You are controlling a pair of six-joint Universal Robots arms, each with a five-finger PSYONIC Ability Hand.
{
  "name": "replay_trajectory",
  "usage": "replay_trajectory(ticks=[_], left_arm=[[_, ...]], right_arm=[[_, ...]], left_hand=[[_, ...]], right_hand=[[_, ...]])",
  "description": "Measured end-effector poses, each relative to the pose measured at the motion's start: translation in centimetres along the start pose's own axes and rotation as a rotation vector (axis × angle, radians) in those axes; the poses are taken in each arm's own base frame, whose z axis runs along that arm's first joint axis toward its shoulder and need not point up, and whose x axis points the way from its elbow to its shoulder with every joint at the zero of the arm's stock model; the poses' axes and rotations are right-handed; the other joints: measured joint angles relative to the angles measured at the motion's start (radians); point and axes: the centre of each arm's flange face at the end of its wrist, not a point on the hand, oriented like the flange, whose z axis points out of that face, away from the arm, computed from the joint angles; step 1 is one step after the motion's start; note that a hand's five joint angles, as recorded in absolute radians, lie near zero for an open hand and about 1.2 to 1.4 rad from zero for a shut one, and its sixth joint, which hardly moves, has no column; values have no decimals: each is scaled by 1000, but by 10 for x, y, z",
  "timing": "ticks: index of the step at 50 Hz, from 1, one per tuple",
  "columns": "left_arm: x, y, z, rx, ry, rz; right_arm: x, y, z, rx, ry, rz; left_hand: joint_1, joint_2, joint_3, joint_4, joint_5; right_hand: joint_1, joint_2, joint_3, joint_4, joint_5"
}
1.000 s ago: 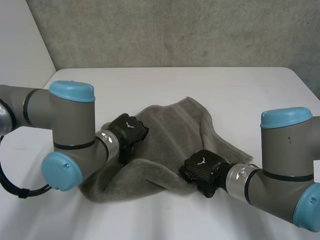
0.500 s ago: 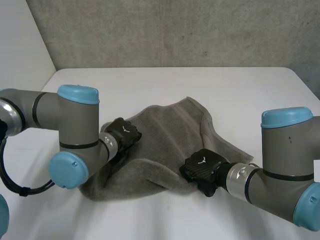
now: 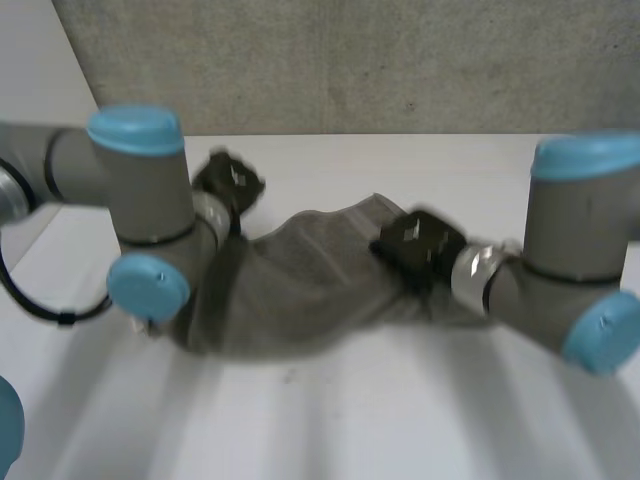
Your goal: Fold the towel.
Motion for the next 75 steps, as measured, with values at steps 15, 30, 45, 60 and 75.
replay_trajectory(ticks=[15,30,45,60,75], left_arm=[[-140,-101,-34,355,-422,-321],[-150,-82,-83,256,-327,-587],[-55,7,-118,-103,-46,-576],[-36,62,-104,-153,-97,-592],[-59,43,-103,-68,-152,-595]], right_arm=[[101,-131,-20,382,389,-32],[105,-157,-66,359,377,-20],[37,-75,-73,-52,-124,170],[-38,41,-41,-202,-272,330],[8,55,-75,-79,35,588]], left_hand=[[0,1,1,1,2],[0,1,1,2,1],[0,1,1,3,5],[0,1,1,3,5],[0,1,1,3,5]], right_hand=[[0,0,0,0,0],[0,0,0,0,0],[0,0,0,0,0],[-941,-946,-940,-951,-977],[-957,-952,-959,-986,-1013]])
